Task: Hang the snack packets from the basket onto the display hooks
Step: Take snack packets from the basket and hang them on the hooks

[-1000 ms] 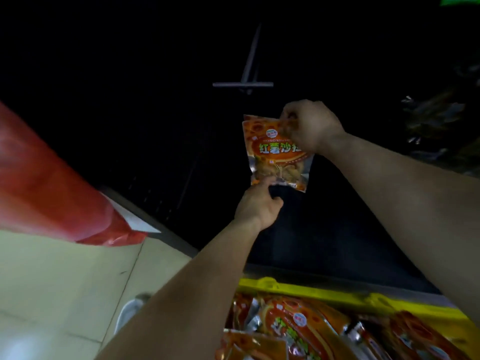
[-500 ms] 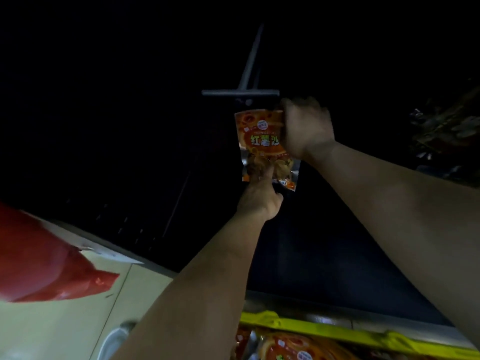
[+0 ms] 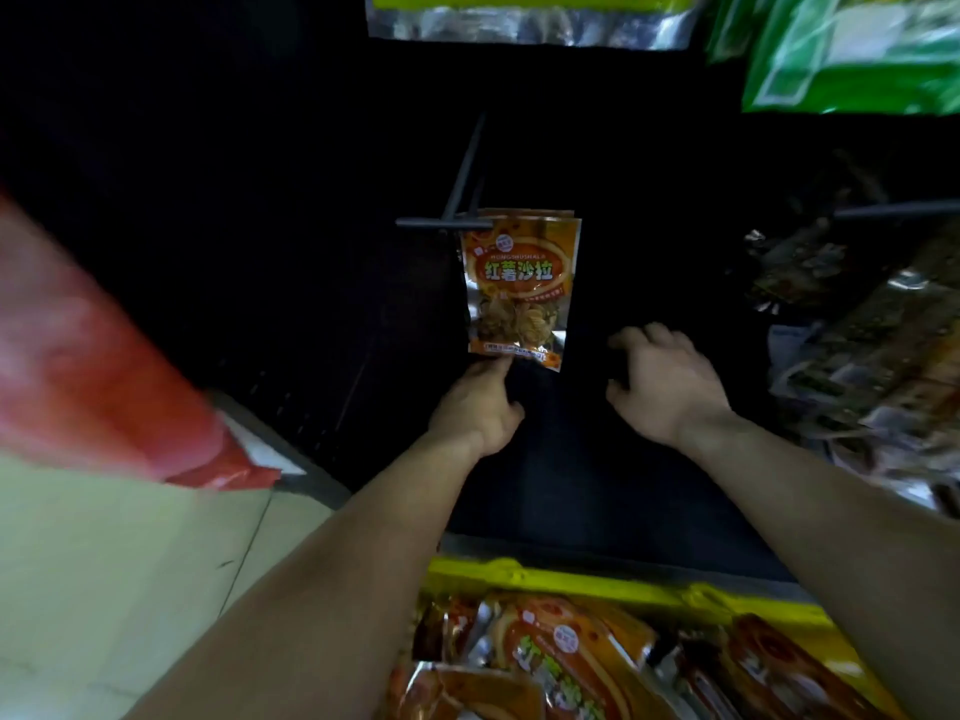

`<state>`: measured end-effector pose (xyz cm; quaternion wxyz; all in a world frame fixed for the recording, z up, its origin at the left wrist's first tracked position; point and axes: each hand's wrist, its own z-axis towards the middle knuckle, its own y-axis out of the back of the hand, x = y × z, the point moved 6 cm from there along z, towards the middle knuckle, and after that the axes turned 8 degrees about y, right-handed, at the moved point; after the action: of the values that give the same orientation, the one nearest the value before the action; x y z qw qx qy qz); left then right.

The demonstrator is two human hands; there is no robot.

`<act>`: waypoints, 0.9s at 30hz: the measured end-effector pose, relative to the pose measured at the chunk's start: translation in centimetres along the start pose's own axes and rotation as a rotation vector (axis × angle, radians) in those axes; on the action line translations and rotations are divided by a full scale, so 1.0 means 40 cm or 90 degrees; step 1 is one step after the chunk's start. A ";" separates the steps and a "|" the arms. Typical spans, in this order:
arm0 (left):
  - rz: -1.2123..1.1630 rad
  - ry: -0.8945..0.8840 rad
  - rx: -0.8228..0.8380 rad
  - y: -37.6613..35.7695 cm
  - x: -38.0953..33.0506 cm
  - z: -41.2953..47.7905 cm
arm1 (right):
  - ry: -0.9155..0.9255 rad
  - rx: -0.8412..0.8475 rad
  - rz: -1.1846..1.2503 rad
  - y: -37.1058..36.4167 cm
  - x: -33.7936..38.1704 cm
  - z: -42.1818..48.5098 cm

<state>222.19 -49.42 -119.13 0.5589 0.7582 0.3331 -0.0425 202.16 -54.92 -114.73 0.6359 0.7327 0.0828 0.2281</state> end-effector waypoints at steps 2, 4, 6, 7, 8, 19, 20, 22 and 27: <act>0.012 0.013 0.001 0.027 0.014 -0.081 | -0.004 0.022 0.005 0.004 0.011 -0.080; 0.018 0.022 0.004 0.057 0.025 -0.168 | -0.004 0.037 0.014 0.021 0.030 -0.164; 0.023 0.014 0.002 0.084 0.031 -0.263 | -0.003 0.046 0.022 0.043 0.049 -0.249; 0.022 0.010 -0.005 0.095 0.034 -0.313 | -0.002 0.046 0.027 0.056 0.057 -0.293; 0.018 0.009 -0.015 0.103 0.038 -0.363 | 0.000 0.043 0.032 0.070 0.065 -0.336; 0.096 0.043 0.115 -0.102 0.167 -0.694 | -0.060 0.143 0.180 -0.042 0.035 -0.690; 0.107 0.052 0.130 -0.121 0.183 -0.697 | -0.071 0.168 0.195 -0.071 0.035 -0.703; 0.116 0.065 0.145 -0.144 0.209 -0.688 | -0.078 0.208 0.215 -0.129 0.042 -0.718; 0.142 0.100 0.149 -0.151 0.251 -0.611 | -0.086 0.208 0.264 -0.221 0.068 -0.699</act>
<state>219.13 -22.49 -119.36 0.4403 0.8513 0.2824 0.0409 193.76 -27.24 -120.25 0.4530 0.8406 -0.0757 0.2873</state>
